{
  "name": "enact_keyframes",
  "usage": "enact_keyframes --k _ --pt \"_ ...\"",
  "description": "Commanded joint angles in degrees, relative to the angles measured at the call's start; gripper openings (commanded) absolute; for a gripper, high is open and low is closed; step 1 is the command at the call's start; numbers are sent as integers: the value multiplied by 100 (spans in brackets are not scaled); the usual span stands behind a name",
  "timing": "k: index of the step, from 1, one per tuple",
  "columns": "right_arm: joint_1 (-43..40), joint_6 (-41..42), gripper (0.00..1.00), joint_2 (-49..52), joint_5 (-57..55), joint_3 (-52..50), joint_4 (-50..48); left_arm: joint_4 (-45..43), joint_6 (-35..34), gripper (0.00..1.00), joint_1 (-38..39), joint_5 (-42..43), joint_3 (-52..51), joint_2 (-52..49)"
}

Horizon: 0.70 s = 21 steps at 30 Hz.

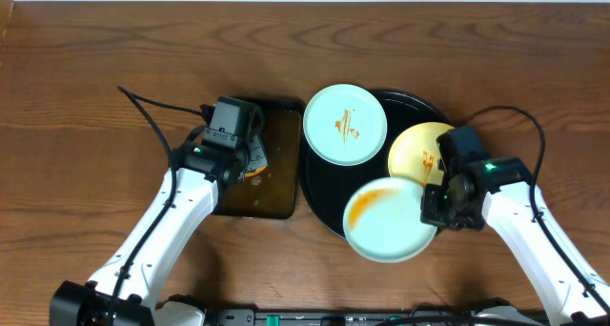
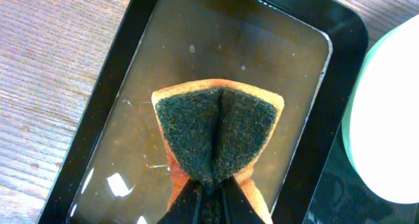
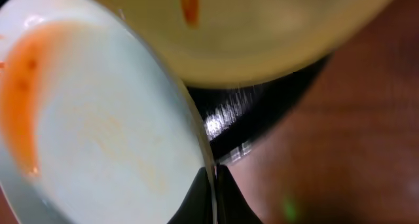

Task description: Clean dirty plates on tray and stack at the side

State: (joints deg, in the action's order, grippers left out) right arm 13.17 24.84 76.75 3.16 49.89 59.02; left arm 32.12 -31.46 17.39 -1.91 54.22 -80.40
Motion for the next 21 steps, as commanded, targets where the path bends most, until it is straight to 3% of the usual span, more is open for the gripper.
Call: enact_keyframes --k 1,8,18,21 --pt "31 140 1 -74 -168 103 -413 2 37 8 -20 -116 -42 -7" --pt "37 404 1 -74 -175 103 -798 0 37 7 -20 -116 -42 -7" --pt "44 400 1 -74 -74 101 623 2 37 8 -20 -114 -42 -7" --pt "44 376 1 -74 -79 101 619 0 37 8 -20 -114 -42 -7"
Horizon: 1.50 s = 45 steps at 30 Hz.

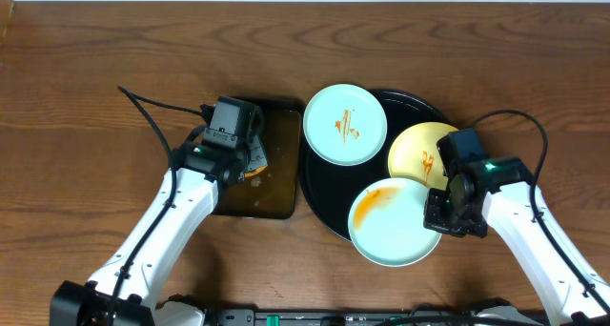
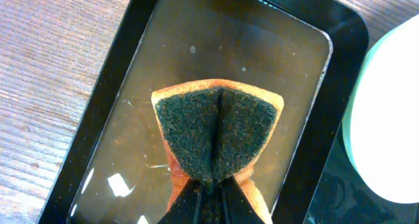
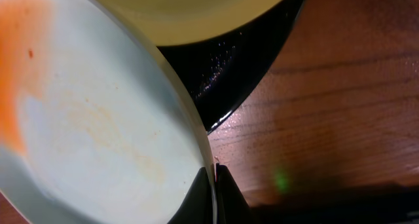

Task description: Clean dirty plates on tray and stack at the side

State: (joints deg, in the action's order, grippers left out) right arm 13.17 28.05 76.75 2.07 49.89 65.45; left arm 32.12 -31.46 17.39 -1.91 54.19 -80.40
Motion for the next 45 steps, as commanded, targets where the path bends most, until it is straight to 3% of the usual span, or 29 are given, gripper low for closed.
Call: enact_keyframes --k 1,8,12,17,23,32,45 --pt "42 46 1 -74 33 101 -120 0 37 8 -20 -114 -39 -7" --pt "44 -94 1 -74 133 101 -1349 4 37 8 -20 -114 -39 -7" --pt "44 -234 1 -74 166 101 -1495 2 37 8 -20 -114 -39 -7" --pt "42 -846 1 -74 573 101 -942 2 37 7 -20 -114 -39 -7" --pt "42 -841 1 -74 1040 103 -13 2 37 8 -17 -114 -39 -7" --pt "37 -857 1 -74 1019 190 -72 44 37 8 -20 -114 -39 -7" --pt "-11 -693 1 -72 68 1244 1086 59 37 8 -20 -114 -39 -7"
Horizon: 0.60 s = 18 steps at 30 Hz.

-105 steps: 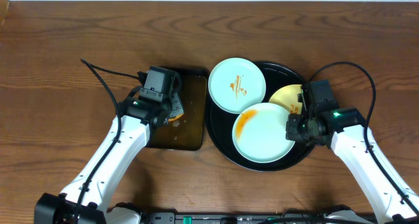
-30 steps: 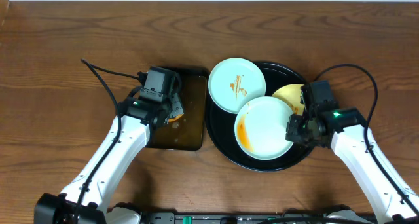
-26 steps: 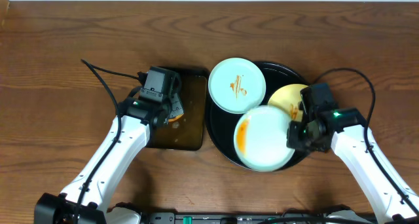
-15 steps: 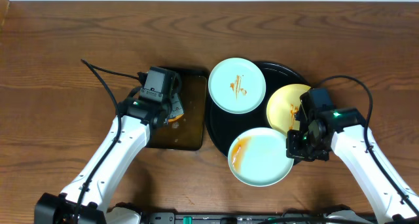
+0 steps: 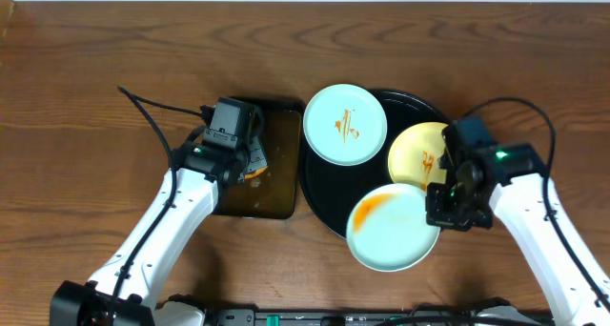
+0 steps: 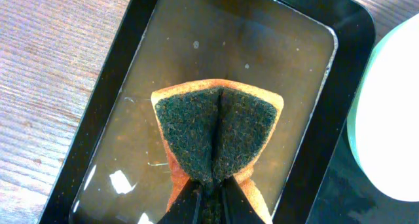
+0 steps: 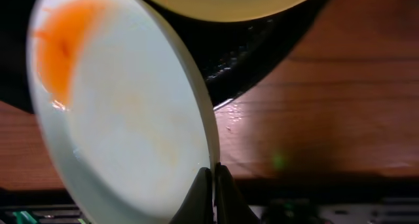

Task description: Clean dirty plates on tray and stack at the side

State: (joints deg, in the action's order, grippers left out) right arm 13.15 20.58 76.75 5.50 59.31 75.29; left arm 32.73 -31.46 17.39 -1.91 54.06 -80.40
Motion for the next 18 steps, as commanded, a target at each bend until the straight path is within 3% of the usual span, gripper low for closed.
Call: enact_keyframes --k 1,12,15,18 --pt "-9 35 1 -72 -291 358 138 -2 37 8 -20 -114 -26 -7" --pt "-9 -7 1 -70 -933 417 -297 2 37 8 -17 -114 -26 -7" --pt "-9 -7 15 -68 -835 411 -260 0 37 8 -20 -116 -26 -7" --pt "-9 -63 16 -68 -693 354 -96 0 37 8 -20 -114 -26 -7"
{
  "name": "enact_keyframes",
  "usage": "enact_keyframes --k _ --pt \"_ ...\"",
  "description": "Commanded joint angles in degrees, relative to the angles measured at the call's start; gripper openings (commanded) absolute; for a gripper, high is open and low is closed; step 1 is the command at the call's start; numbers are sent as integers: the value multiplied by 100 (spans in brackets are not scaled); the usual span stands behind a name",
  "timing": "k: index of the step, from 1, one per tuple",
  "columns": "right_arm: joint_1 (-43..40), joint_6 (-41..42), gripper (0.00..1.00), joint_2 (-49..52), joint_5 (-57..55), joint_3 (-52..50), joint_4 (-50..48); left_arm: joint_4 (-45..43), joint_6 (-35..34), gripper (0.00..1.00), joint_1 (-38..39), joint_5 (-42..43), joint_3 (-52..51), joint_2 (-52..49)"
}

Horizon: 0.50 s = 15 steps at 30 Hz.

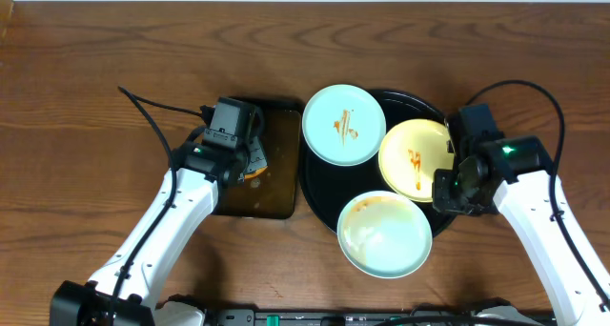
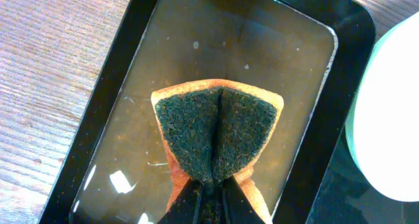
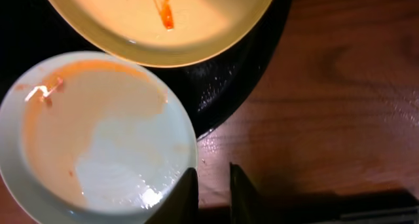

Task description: Clean dirty plates on tray and stack at the side

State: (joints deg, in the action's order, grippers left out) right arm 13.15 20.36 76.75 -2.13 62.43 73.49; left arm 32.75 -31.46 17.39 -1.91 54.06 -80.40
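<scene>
Three dirty plates are on or at the round black tray (image 1: 319, 188). A pale green plate (image 1: 343, 126) with orange streaks lies at its back left and a yellow plate (image 1: 415, 161) with a red streak (image 3: 163, 11) at its right. A pale green plate (image 1: 384, 234) smeared orange lies flat over the tray's front edge. My right gripper (image 3: 213, 185) stands open just right of that plate's rim (image 3: 186, 129), with bare table between its fingers. My left gripper (image 2: 209, 191) is shut on a folded orange sponge (image 2: 217, 132), dark scrub side up, over the water tray.
A rectangular black tray (image 2: 103, 96) of brownish water stands left of the round tray (image 3: 229, 86), close against it. A black cable (image 1: 143, 107) runs over the table at the back left. Wood table surrounds both trays.
My right gripper has let go of the smeared green plate, which was tilted and now lies flat. The yellow plate sits slightly further left. The left gripper has not moved.
My right gripper was shut on the smeared plate's rim at the tray's front edge, holding it tilted, then flatter, then tilted steeply. Now the plate lies flat and the gripper is open beside it. The left gripper held the sponge over the water tray throughout.
</scene>
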Motion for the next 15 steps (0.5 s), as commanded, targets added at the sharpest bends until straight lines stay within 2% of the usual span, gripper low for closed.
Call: enact_keyframes --k 1,2,4,5,10,15 --pt "-9 -116 17 -68 166 2 116 -2 37 8 -20 -116 -26 -7" --pt "-9 -186 18 -68 319 -48 151 -2 37 7 -20 -116 -26 -7" --pt "-9 -262 30 -68 651 -184 219 -2 37 8 -20 -114 -26 -7" --pt "-9 -267 31 -68 807 -297 219 -2 37 8 -20 -116 -26 -7" --pt "-9 -264 31 -68 1440 -787 -66 -4 37 8 -20 -116 -26 -7" --pt "-7 378 31 -68 1572 -1239 -297 -2 37 8 -20 -116 -26 -7"
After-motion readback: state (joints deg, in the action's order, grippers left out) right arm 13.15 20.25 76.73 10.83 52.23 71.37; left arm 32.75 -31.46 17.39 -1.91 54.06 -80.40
